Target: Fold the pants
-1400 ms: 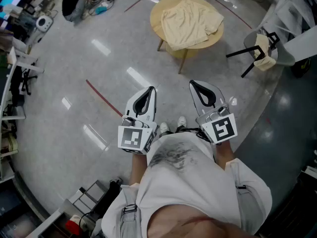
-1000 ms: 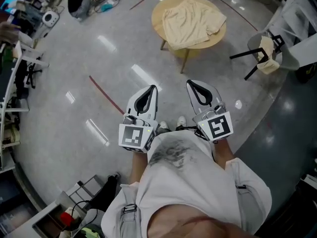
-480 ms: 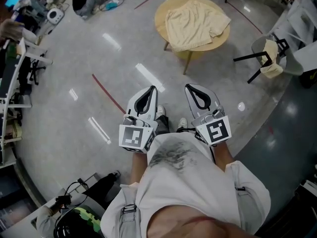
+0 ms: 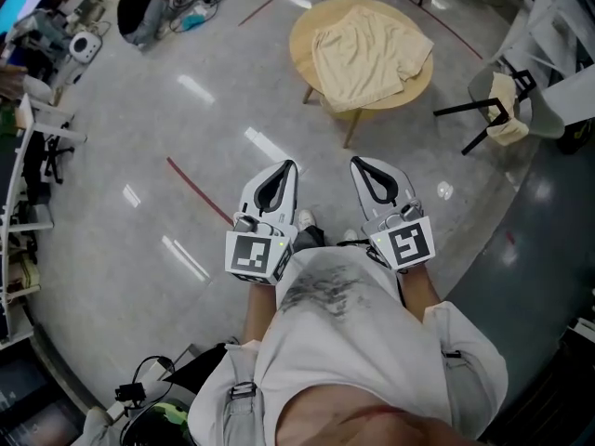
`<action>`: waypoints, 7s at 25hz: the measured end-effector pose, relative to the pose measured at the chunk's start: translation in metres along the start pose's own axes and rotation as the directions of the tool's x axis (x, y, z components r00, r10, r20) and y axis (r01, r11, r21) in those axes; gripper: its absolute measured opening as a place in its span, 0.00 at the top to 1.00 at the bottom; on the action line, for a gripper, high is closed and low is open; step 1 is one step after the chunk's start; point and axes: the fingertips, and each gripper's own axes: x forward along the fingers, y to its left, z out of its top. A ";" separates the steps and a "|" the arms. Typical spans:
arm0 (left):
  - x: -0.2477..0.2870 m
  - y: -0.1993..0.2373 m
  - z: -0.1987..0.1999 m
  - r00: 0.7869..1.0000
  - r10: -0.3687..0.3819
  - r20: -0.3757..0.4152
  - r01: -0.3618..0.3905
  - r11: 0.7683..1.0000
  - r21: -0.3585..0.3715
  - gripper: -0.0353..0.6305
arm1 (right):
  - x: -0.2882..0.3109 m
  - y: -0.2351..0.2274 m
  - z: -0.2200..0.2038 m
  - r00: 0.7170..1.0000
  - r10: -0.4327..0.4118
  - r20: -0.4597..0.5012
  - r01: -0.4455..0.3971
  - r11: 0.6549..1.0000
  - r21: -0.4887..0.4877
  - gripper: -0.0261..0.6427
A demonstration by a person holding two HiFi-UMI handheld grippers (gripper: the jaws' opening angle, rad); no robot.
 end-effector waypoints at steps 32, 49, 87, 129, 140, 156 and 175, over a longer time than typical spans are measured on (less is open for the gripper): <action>0.166 0.198 0.035 0.999 -0.043 -0.002 0.043 0.999 -0.007 0.94 | 0.238 -0.094 -0.007 0.998 -0.056 -0.039 0.054 0.997 -0.053 0.95; 0.318 0.224 0.035 0.982 -0.172 -0.083 0.176 0.983 0.048 0.94 | 0.277 -0.212 -0.052 0.970 -0.180 -0.163 0.176 0.984 -0.035 0.95; 0.546 0.275 -0.136 0.616 -0.675 -0.407 0.776 0.608 0.167 0.94 | 0.309 -0.287 -0.272 0.561 -0.550 -0.618 0.705 0.709 0.009 0.91; 0.632 0.295 -0.356 0.197 -0.529 -0.825 0.980 0.111 0.162 0.61 | 0.320 -0.234 -0.482 0.454 -0.233 -0.860 0.569 0.818 0.079 0.64; 0.635 0.295 -0.379 0.170 -0.500 -0.849 0.985 0.083 0.149 0.60 | 0.315 -0.234 -0.506 0.394 -0.235 -0.889 0.576 0.817 0.039 0.71; 0.648 0.293 -0.373 0.248 -0.526 -0.814 0.967 0.177 0.181 0.91 | 0.308 -0.254 -0.494 0.399 -0.282 -0.873 0.616 0.788 0.026 0.94; 0.623 0.289 -0.317 0.363 -0.602 -0.711 0.912 0.386 0.138 0.92 | 0.282 -0.296 -0.433 0.377 -0.412 -0.830 0.626 0.774 -0.099 0.94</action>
